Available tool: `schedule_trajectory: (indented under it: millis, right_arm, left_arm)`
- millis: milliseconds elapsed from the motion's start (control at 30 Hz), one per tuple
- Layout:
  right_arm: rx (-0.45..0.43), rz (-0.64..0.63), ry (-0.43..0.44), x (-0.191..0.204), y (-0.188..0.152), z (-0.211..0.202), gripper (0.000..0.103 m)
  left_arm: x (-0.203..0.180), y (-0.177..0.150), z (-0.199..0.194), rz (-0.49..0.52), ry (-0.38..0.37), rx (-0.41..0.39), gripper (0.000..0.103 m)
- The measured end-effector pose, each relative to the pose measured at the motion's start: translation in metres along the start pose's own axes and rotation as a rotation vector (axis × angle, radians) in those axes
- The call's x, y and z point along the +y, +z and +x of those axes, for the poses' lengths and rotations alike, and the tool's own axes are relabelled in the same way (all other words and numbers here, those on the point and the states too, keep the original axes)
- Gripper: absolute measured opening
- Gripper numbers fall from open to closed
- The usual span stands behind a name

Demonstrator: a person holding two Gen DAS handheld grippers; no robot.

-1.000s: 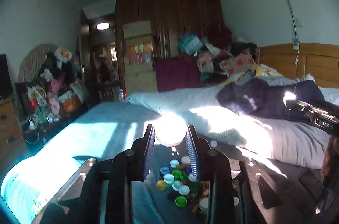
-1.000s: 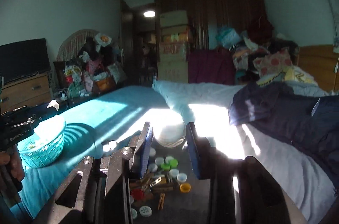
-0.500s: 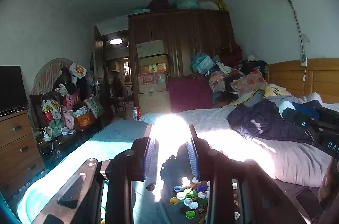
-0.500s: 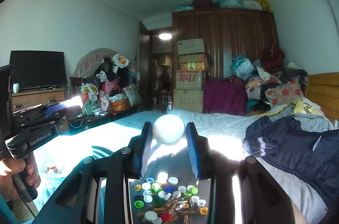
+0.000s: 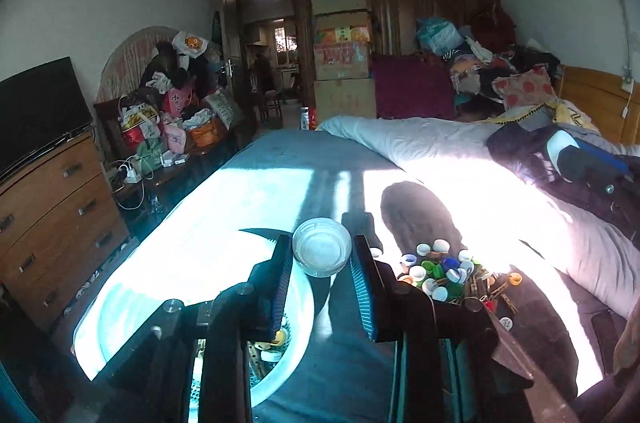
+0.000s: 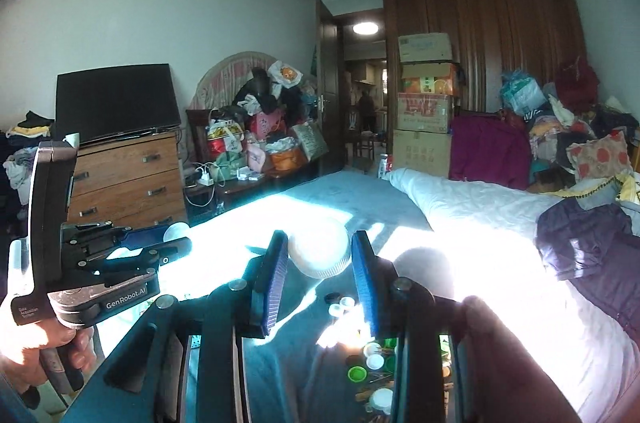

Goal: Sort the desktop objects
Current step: 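Carry both white caps over the teal basket and open both tools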

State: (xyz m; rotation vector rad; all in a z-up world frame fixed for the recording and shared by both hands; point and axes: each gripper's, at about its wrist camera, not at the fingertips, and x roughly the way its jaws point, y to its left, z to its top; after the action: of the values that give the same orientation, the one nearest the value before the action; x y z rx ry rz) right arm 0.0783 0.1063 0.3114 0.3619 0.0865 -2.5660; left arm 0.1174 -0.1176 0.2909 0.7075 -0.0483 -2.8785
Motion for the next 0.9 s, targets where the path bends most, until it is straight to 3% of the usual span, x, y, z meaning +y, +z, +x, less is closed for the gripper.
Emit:
schedule_trajectory:
  millis: [333,633,900]
  right_arm:
    - [0.028,-0.044,0.105,0.053,0.041,0.047,0.031]
    - [0.085,-0.044,0.212,0.078,0.092,0.101,0.031]
    - [0.193,-0.045,0.280,0.090,0.130,0.163,0.031]
  left_arm:
    - [0.106,0.006,0.011,-0.045,0.102,0.044,0.031]
    - [0.188,0.050,0.036,-0.062,0.129,0.110,0.031]
    - [0.240,0.086,0.071,-0.050,0.129,0.198,0.031]
